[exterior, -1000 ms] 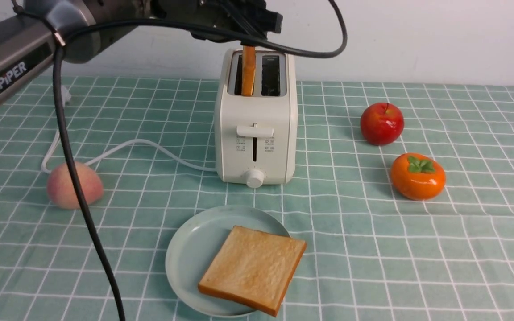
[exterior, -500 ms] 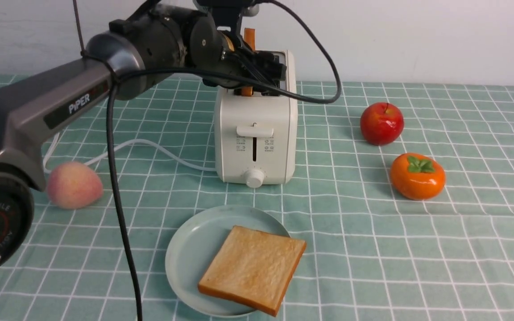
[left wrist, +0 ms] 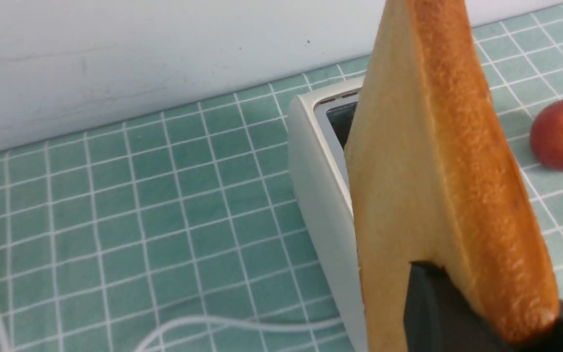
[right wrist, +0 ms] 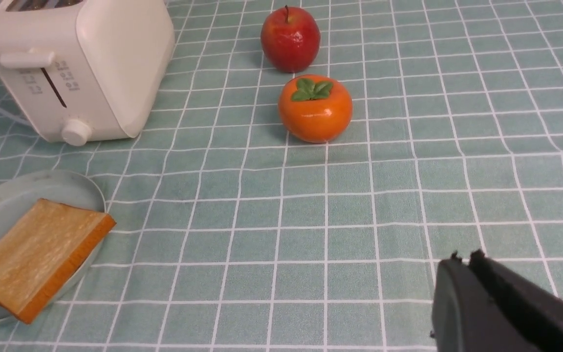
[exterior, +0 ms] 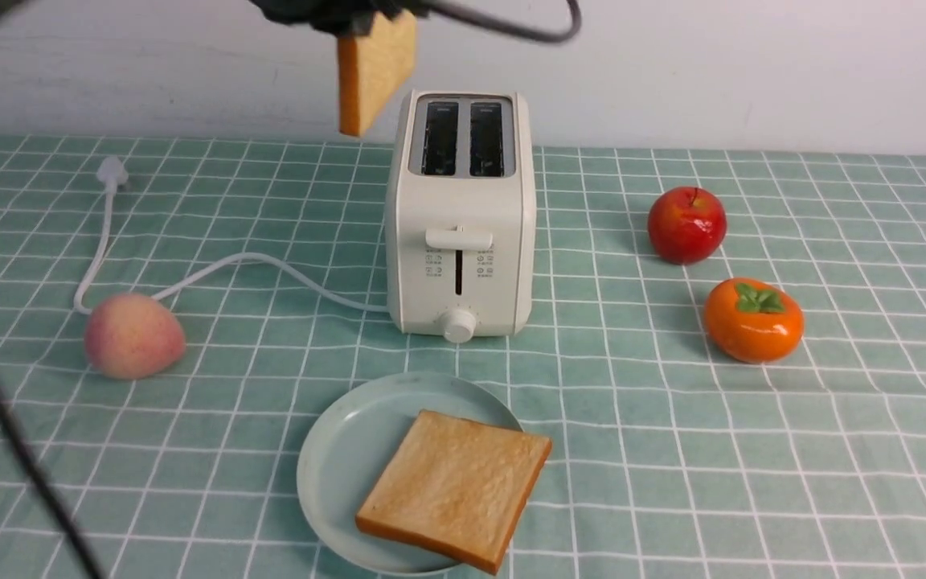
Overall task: Take toasted bread from bread machine on blue coffee table place on plate.
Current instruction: 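Place the slice of bread on the plate with the left gripper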
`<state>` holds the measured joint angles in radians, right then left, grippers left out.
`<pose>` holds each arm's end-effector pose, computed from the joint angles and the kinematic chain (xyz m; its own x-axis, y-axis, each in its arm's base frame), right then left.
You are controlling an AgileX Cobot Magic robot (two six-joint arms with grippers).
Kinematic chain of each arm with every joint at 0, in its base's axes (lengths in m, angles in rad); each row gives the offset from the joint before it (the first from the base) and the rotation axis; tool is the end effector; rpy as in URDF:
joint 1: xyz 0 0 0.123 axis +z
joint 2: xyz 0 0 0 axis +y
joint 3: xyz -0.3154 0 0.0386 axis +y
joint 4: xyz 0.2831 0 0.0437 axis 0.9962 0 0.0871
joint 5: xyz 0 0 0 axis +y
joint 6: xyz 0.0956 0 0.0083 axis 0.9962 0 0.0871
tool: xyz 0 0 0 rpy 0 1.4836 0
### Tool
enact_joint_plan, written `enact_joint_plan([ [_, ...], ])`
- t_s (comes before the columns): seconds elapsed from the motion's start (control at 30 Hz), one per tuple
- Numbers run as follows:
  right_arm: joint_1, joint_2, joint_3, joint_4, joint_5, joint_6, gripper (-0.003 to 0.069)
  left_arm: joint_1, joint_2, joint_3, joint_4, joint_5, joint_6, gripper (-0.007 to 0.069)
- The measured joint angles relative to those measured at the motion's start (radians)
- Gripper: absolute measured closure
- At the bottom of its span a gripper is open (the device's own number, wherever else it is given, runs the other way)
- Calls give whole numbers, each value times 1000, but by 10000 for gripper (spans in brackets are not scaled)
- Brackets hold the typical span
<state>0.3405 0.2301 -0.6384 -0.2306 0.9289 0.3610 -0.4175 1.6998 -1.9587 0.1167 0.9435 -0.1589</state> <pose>0.0344 -0.0065 0.3465 -0.4129 0.0827 -0.9070 -0.0821 0.9884 0.1275 0.3880 -0.1622 0.4920 -0.5396 0.1412 -0.8300 0.2848 0.9583 -0.0221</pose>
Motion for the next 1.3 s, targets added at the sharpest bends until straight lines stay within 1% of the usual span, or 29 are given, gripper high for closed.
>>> enact_joint_plan([
  [0.1,0,0,0,-13,-3,0,632,10,-97,17,-35,158,4,552],
  [0.13,0,0,0,-13,-3,0,632,12,-102,21,-40,158,4,552],
  [0.17,0,0,0,-16,-5,0,631,24,-128,49,-83,187,8,552],
  [0.2,0,0,0,-17,-6,0,629,60,-164,118,-190,211,25,552],
  [0.23,0,0,0,-17,-6,0,629,82,-183,174,-256,215,47,552],
  [0.3,0,0,0,-18,-6,0,627,134,-209,293,-441,223,111,552],
  [0.33,0,0,0,-18,-6,0,625,157,-214,350,-498,222,148,552],
  [0.37,0,0,0,-18,-6,0,624,190,-218,435,-628,221,211,552],
  [0.4,0,0,0,-18,-6,0,623,213,-217,505,-711,215,264,552],
  [0.43,0,0,0,-18,-6,0,623,217,-217,519,-727,215,274,552],
  [0.47,0,0,0,-19,-6,0,622,241,-207,608,-826,197,350,552],
  [0.57,0,0,0,-19,-6,0,621,261,-169,766,-975,117,496,552],
  [0.67,0,0,0,-20,-6,0,618,263,-116,837,-1077,59,564,552],
  [0.77,0,0,0,-20,-9,0,615,263,-60,853,-1116,38,584,552],
  [0.93,0,0,0,-21,-9,0,608,263,23,853,-1131,-30,592,552],
  [1.0,0,0,0,-21,-9,0,606,263,46,853,-1131,-50,594,527],
  [1.13,0,0,0,-21,-9,0,601,263,67,853,-1097,-70,594,386],
  [1.2,0,0,0,-21,-10,0,597,266,67,853,-1063,-73,591,302],
  [1.23,0,0,0,-21,-10,0,597,266,67,853,-1060,-73,590,295],
  [1.27,0,0,0,-21,-10,0,594,270,61,853,-1040,-74,584,256],
  [1.3,0,0,0,-21,-10,0,593,274,53,853,-1021,-74,576,239],
])
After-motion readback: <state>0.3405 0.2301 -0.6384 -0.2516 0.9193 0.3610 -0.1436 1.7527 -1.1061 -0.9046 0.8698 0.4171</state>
